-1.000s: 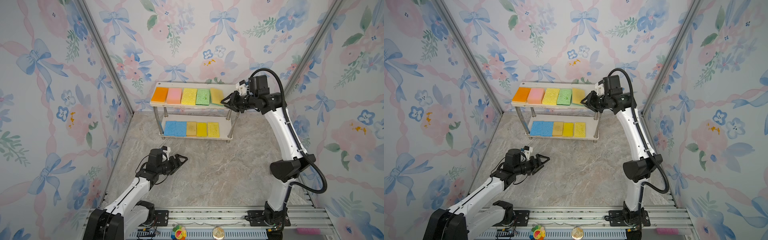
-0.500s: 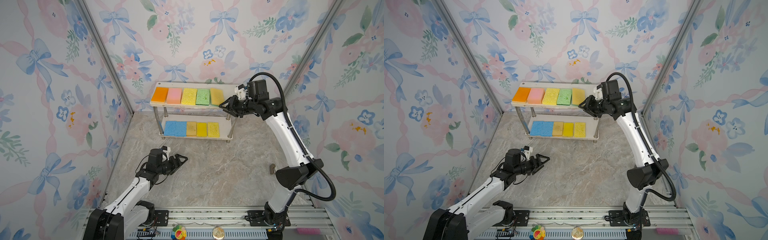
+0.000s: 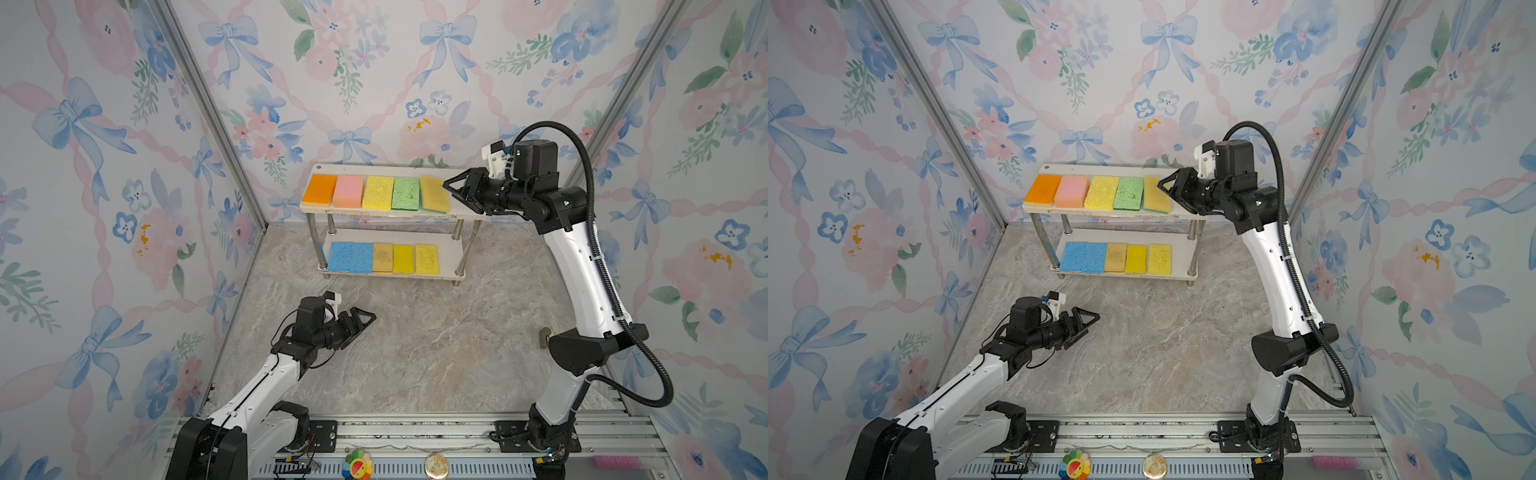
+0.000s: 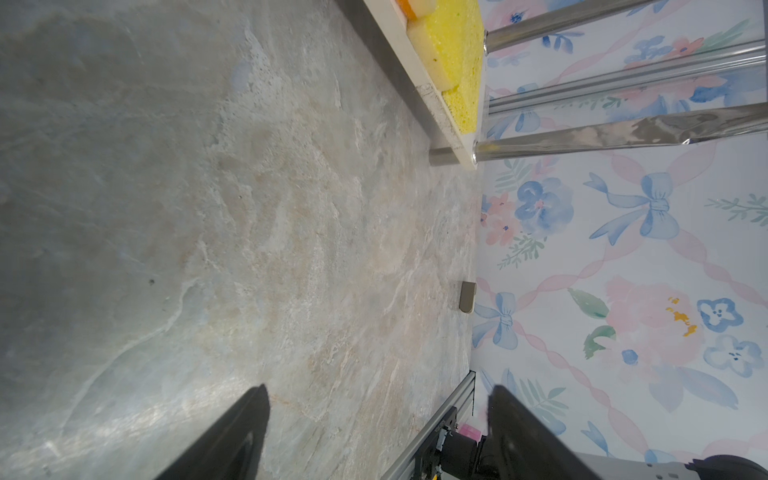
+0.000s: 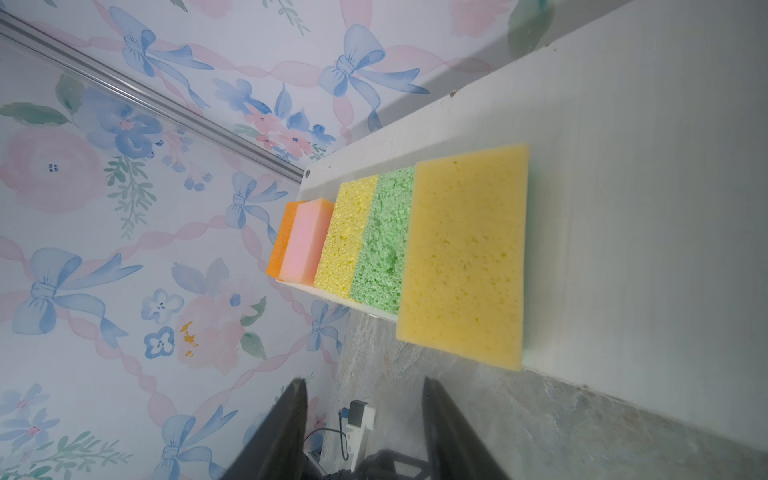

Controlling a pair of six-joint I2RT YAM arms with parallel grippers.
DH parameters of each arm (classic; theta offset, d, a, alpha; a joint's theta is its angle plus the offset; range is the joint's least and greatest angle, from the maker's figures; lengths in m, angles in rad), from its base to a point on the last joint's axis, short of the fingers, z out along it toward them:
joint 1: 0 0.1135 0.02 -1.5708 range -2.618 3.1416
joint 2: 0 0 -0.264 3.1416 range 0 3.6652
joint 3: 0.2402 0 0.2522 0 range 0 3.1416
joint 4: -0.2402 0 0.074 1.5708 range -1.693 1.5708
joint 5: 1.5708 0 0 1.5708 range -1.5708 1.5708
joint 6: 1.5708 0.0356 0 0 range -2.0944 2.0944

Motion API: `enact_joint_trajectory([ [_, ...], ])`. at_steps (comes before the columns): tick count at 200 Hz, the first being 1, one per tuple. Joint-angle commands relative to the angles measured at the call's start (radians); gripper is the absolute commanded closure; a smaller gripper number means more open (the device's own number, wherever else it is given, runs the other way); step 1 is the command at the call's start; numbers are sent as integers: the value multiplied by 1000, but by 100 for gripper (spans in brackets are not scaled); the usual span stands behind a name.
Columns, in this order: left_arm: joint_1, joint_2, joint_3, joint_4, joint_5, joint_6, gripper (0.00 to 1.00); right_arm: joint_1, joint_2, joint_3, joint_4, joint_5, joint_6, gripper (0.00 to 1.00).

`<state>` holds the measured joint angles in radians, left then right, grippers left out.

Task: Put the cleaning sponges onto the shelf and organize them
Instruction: 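Set the yellow sponge beside the green sponge on the upper shelf, then open the right gripper and release the yellow sponge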

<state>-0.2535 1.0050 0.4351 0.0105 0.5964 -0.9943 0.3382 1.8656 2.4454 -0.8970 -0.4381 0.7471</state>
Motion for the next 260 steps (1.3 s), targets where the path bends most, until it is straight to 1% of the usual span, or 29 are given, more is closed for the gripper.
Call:
enact_joint_trajectory([
  [1, 5, -1, 25, -21, 22, 22, 15, -59, 90, 48, -46, -26, -33, 52],
  [23, 6, 1, 28, -30, 26, 22, 15, -82, 148, 78, -57, -58, -57, 52],
  [60, 5, -5, 27, -47, 21, 26, 15, -93, 192, 79, -30, -106, -63, 52],
  [114, 9, -13, 19, -50, 11, 23, 14, -93, 223, 67, 16, -144, -25, 52],
  [156, 13, -29, 8, -49, 3, 16, 14, -87, 242, 69, 33, -160, -14, 62],
  [235, 19, -42, -5, -49, 2, 9, 13, -84, 244, 67, 47, -162, -3, 77],
  [260, 20, -45, -7, -50, 4, 12, 13, -85, 227, 42, 55, -151, -8, 85],
])
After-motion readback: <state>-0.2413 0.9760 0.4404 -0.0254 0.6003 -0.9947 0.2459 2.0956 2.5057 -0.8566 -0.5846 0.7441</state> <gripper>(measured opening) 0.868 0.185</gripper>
